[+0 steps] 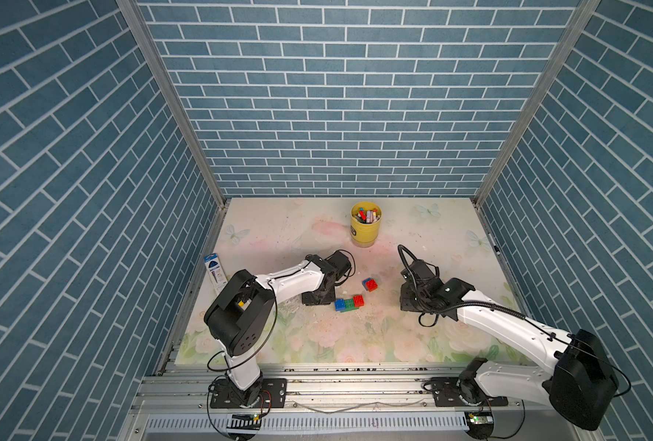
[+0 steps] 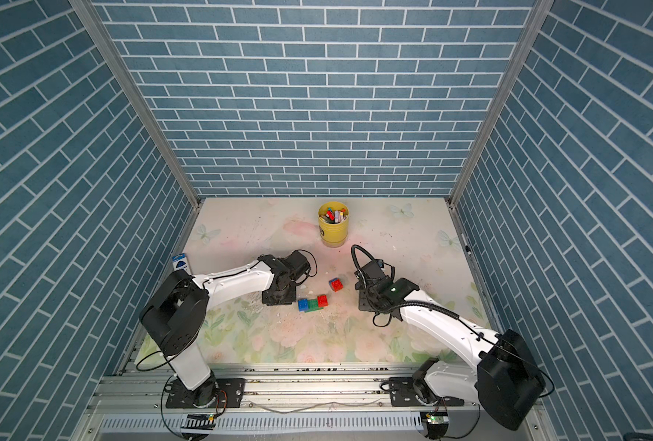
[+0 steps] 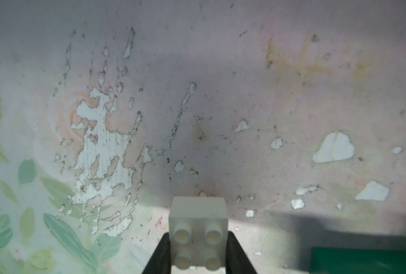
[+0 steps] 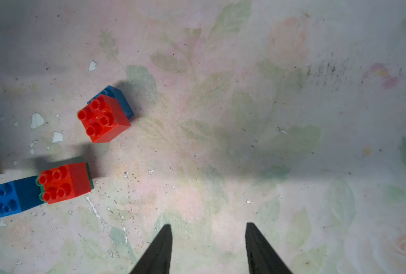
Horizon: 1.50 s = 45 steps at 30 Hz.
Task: Assemble the letter y with lego
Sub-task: Place the lego brick at the center of the board, then pick up the lego brick from the center of the board.
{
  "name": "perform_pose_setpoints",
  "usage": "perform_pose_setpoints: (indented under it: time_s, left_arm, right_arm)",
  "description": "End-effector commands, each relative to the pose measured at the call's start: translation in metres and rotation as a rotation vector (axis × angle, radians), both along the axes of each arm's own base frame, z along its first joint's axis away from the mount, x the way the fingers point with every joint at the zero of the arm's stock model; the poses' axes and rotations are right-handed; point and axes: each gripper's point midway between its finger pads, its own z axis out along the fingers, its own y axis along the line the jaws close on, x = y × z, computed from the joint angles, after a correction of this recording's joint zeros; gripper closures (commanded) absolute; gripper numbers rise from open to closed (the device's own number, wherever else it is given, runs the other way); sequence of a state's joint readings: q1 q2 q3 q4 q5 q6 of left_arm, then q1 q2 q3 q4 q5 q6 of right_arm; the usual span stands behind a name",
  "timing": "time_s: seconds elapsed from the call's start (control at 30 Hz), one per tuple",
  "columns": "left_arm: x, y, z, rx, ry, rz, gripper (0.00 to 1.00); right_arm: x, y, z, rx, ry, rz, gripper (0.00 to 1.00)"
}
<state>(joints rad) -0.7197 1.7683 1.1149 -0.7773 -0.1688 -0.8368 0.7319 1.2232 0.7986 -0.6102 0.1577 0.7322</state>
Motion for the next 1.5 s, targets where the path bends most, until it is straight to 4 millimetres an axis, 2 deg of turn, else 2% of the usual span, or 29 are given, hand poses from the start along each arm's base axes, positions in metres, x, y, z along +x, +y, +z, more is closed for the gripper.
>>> perform_pose_setpoints:
  time_s: [0.0,0.07,0.13,0.27,0.47,0.67,0.7,0.77,0.93,1.0,1.17,1.33,1.47]
  left_arm:
    - [-0.001,-0.006,-0.005,-0.059,-0.005,0.057,0.72]
    - [-0.004,-0.008,-0.01,-0.074,0.008,0.067,0.68]
    - [-0.005,-0.011,-0.013,-0.097,0.014,0.072,0.58]
    - [-0.006,-0.016,-0.012,-0.125,0.018,0.069,0.47]
    - [-0.006,-0.018,-0.002,-0.158,-0.007,0.067,0.46]
    - [-0.007,-0.011,0.012,-0.154,-0.044,0.063,0.44]
    - [-0.008,-0.01,0.015,-0.157,-0.049,0.063,0.44]
    - [-0.009,-0.009,0.022,-0.167,-0.061,0.061,0.43]
    - [-0.02,0.009,0.042,-0.171,-0.112,0.076,0.39]
    - [-0.028,0.019,0.049,-0.173,-0.135,0.09,0.34]
    - [-0.048,0.04,0.056,-0.2,-0.174,0.111,0.24]
    - [-0.064,0.058,0.058,-0.202,-0.195,0.148,0.23]
    - [-0.069,0.065,0.056,-0.197,-0.201,0.164,0.23]
  right_arm:
    - [0.005,0.008,0.007,0.013,-0.002,0.033,0.48]
    - [0.006,0.012,0.008,0.016,0.0,0.046,0.48]
    - [0.007,0.014,0.009,0.018,0.003,0.056,0.48]
    - [0.01,0.022,0.012,0.026,0.005,0.086,0.47]
    - [0.015,0.039,0.019,0.053,0.012,0.164,0.46]
    - [0.012,0.074,0.032,0.151,0.015,0.36,0.44]
    - [0.01,0.081,0.034,0.169,0.027,0.403,0.42]
    - [0.007,0.095,0.036,0.207,0.048,0.478,0.3]
    - [0.004,0.121,0.039,0.248,0.056,0.633,0.21]
    - [0.004,0.129,0.039,0.258,0.064,0.679,0.2]
    - [0.0,0.153,0.028,0.241,0.102,0.804,0.18]
    - [-0.007,0.181,0.008,0.221,0.166,0.923,0.18]
    - [-0.008,0.195,-0.006,0.238,0.208,0.961,0.18]
